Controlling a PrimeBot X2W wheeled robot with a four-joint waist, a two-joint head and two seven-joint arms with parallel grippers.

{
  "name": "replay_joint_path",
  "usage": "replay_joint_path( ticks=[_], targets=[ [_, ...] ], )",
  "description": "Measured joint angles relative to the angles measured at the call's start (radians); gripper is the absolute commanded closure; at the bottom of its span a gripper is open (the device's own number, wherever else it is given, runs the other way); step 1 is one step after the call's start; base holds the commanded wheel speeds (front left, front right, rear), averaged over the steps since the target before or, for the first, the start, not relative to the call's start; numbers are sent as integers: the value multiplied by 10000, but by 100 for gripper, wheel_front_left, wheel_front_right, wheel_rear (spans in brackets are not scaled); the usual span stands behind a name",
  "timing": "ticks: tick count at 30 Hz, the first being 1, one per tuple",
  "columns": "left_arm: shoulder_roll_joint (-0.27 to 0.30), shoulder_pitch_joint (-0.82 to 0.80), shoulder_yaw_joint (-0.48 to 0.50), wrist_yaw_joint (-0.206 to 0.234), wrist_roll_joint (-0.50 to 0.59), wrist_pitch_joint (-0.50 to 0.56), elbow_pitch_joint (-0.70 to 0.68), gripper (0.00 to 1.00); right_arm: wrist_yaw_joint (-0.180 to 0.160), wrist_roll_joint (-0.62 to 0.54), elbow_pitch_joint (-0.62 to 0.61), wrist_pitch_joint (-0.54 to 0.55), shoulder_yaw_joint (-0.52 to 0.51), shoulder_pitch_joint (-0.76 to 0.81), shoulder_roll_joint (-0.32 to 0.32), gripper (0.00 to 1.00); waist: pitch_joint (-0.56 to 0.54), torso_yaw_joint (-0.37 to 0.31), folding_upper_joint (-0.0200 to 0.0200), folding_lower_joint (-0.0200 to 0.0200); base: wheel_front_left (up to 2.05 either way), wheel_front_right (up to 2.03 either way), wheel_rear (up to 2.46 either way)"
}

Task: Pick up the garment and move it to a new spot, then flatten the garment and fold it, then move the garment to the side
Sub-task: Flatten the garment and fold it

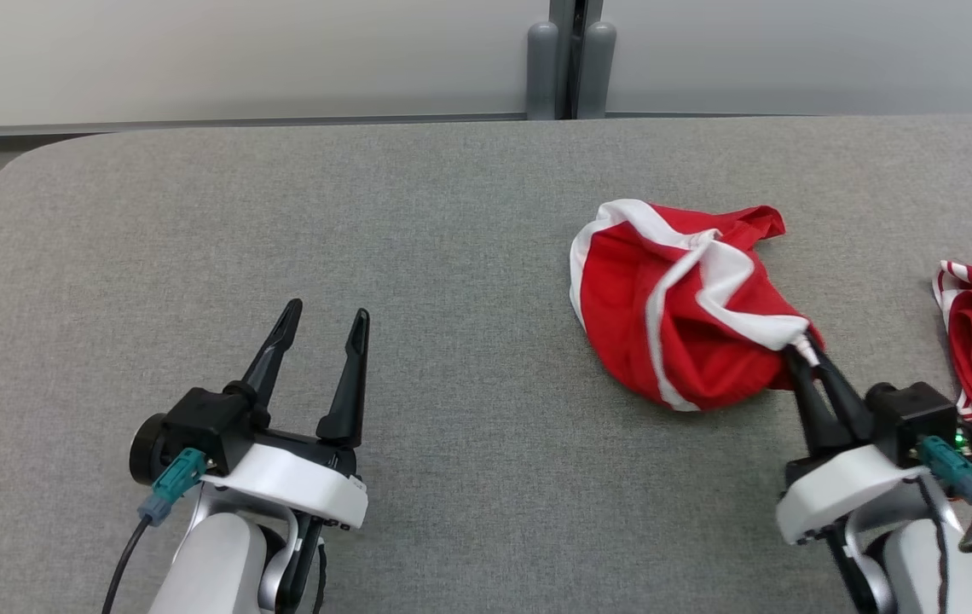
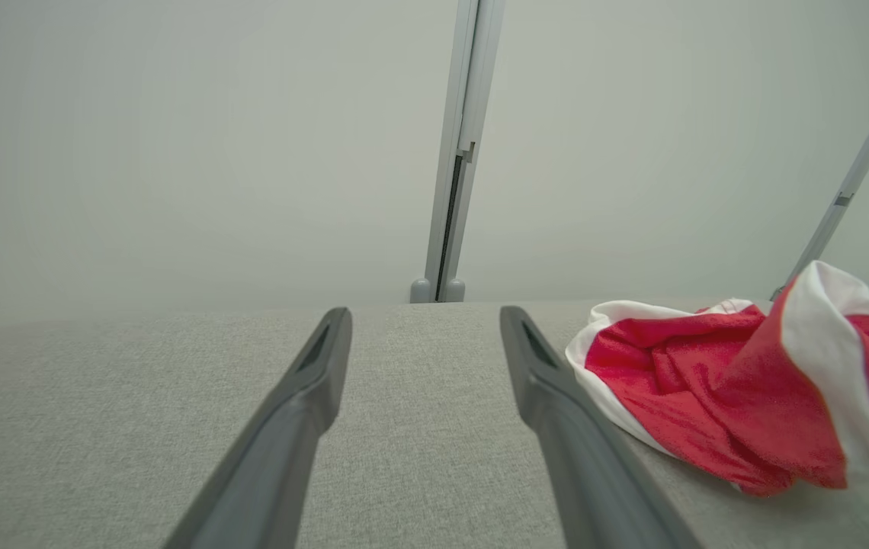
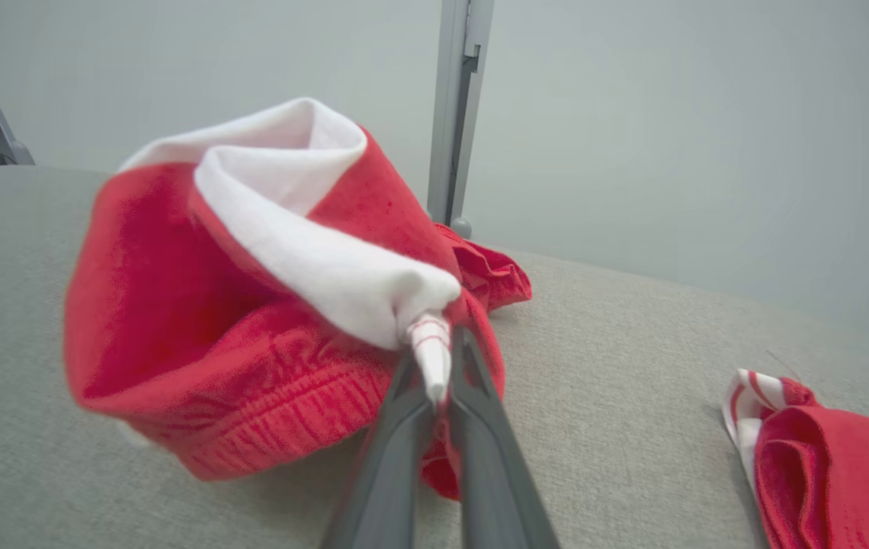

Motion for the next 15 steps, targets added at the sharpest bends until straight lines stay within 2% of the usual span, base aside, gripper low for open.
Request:
replay_joint_path(
  ticks=[7, 15],
  targets=[
    [-2, 0, -234, 8, -105, 0, 88, 0, 0, 957, -746, 56, 1333, -698, 619, 100, -232, 57, 0, 0, 0, 0, 0],
    [0, 288, -159, 98, -119, 0, 117, 0, 0, 2529, -1678, -589, 1425, -1890, 1168, 100, -534, 462, 0, 0, 0, 0, 0]
  ],
)
